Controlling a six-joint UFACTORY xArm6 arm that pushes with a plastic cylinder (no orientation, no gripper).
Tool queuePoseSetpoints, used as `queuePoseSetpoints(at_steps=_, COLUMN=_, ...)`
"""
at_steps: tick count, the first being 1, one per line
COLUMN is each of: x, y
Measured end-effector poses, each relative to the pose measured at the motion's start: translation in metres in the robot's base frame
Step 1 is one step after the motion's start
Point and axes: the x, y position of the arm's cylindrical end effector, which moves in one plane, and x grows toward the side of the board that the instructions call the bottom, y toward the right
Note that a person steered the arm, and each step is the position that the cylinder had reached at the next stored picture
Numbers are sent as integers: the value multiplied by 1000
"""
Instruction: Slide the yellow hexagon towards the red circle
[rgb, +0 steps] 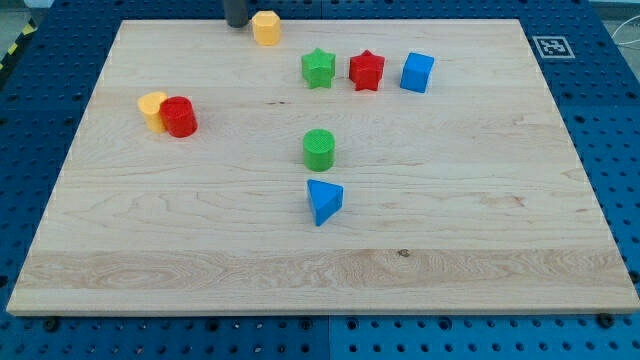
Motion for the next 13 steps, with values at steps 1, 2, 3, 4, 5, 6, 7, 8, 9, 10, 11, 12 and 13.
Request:
queuePoseSetpoints(at_steps=1, x=0, y=31)
queuePoseSetpoints(at_steps=2, x=1, y=63)
queuePoseSetpoints(at_steps=3, x=1, y=89)
queuePoseSetpoints(at_steps=4, x=7, y=111)
queuePoseSetpoints(at_steps=5, x=18, y=115)
queuePoseSetpoints(at_steps=6, x=17, y=71)
queuePoseSetpoints(at_steps=7, x=6, y=45)
queuePoseSetpoints(at_steps=8, x=6, y=44)
queuePoseSetpoints(at_steps=9, x=8, y=43)
queuePoseSetpoints(at_steps=10, x=29, y=43)
queuePoseSetpoints(at_steps=11, x=55, y=36)
queuePoseSetpoints(at_steps=12, x=72, y=22)
queuePoseSetpoints(at_steps=13, x=85, y=5)
